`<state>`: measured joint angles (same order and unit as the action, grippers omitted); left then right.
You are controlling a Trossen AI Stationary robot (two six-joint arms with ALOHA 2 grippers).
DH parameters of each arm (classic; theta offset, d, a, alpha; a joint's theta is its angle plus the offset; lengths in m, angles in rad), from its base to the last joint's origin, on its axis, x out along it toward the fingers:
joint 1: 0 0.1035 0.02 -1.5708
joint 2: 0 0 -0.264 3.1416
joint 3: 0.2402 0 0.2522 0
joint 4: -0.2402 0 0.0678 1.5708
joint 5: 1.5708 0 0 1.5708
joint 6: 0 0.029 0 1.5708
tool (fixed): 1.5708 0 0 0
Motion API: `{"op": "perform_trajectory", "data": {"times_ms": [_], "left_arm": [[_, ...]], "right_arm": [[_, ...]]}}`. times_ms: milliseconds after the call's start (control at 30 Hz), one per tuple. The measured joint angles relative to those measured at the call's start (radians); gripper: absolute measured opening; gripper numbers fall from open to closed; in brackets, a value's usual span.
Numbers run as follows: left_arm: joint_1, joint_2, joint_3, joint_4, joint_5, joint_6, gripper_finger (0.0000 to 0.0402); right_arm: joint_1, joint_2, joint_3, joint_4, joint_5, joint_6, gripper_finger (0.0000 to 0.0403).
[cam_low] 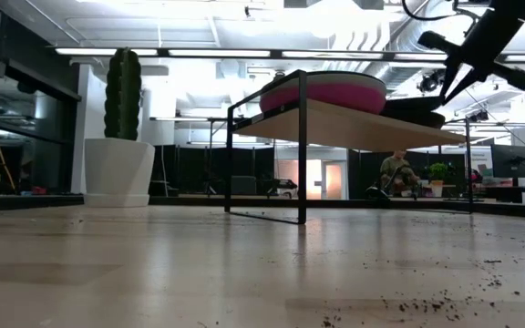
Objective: Place and stack plates onto a shelf
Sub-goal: Stack the black plate on top of the right black plate on the shelf, then stack the pink plate on top of the left black plate on the shelf
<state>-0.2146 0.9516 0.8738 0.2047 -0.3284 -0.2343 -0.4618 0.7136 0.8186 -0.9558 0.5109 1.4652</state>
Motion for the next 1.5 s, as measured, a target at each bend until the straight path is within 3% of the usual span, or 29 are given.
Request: {"op": "perform_trajectory", "data": {"times_ms": [400,800,1067,1300,1500], "left_arm": [[0.0,0.0,0.0,0.0,0.0,0.001,0.0168],[0.0,0.0,0.0,-0.002,-0.021,0.001,0.0168],[0.0,0.0,0.0,-0.002,-0.024,0.001,0.0168],[0.0,0.0,0.0,-0.002,-0.024,0.001,0.0168],[0.0,0.0,0.0,-0.002,-0.024,0.001,0.0168]], "right_arm": [[-0.059,0.025,-0.011,0.012,-0.075,-0.007,0.0011],[-0.065,0.024,-0.003,0.011,-0.066,-0.073,0.0151],[-0.082,0.024,0.101,0.01,-0.056,-0.332,0.0205],[-0.074,0.024,0.121,0.027,-0.064,-0.457,0.0179],[0.064,0.019,0.114,0.273,-0.208,-0.658,0.0076]]}}
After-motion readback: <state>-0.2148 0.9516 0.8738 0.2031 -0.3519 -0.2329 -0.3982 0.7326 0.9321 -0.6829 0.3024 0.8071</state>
